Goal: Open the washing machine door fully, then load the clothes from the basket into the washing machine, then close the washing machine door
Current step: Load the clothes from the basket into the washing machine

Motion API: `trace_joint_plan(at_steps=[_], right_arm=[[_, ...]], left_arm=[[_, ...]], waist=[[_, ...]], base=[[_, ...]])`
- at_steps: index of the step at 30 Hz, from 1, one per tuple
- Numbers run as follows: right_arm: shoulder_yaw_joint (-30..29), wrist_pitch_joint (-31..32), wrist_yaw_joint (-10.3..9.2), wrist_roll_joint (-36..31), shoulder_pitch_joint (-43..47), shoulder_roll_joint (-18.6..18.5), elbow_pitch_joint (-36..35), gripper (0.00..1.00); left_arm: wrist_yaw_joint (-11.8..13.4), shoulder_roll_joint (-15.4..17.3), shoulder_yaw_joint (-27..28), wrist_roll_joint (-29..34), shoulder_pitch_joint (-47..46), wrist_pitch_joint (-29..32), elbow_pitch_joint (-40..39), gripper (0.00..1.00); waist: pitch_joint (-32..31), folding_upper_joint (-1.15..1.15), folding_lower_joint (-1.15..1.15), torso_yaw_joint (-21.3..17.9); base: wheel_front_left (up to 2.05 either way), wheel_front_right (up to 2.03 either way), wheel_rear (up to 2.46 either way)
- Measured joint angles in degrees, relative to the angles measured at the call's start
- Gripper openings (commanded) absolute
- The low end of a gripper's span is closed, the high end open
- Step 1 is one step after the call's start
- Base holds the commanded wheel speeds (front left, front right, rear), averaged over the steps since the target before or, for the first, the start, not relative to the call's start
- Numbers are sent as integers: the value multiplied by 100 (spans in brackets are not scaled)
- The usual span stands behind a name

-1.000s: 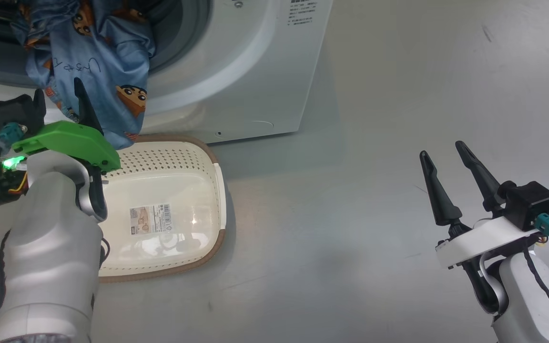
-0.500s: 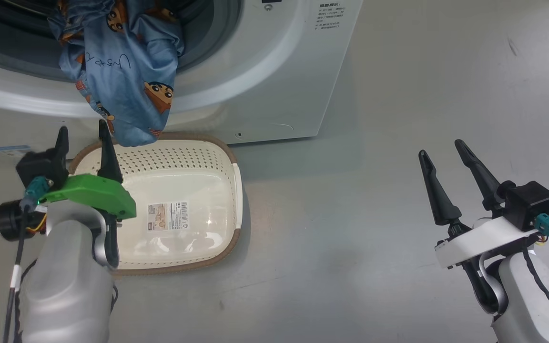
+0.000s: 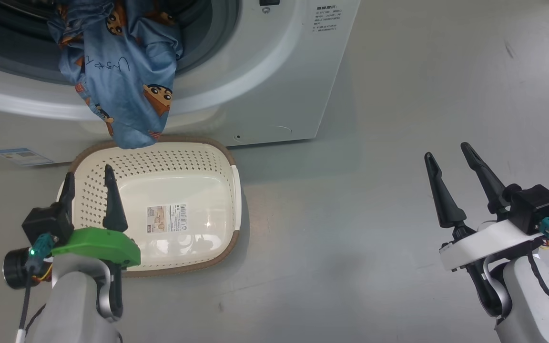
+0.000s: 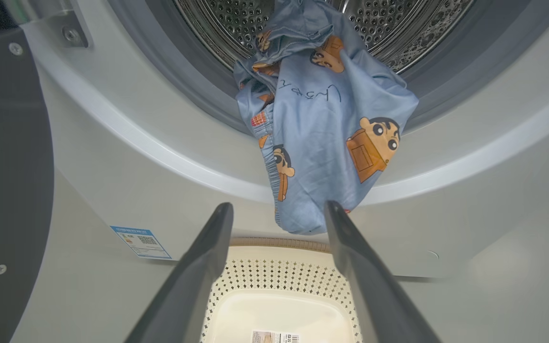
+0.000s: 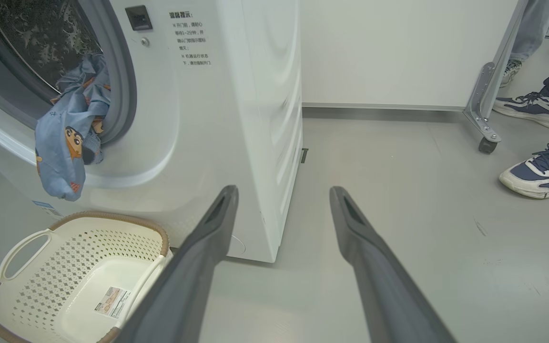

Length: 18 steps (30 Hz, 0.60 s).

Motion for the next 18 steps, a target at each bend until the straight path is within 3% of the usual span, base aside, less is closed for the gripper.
trace_joint_plan(at_steps=[18], right_arm=[[-30, 0, 0, -24, 47, -2, -59, 100]], left_arm=[[170, 10, -137, -270, 925, -1, -1171, 100]], waist=[[142, 0, 0, -53]], base=[[0, 0, 0]])
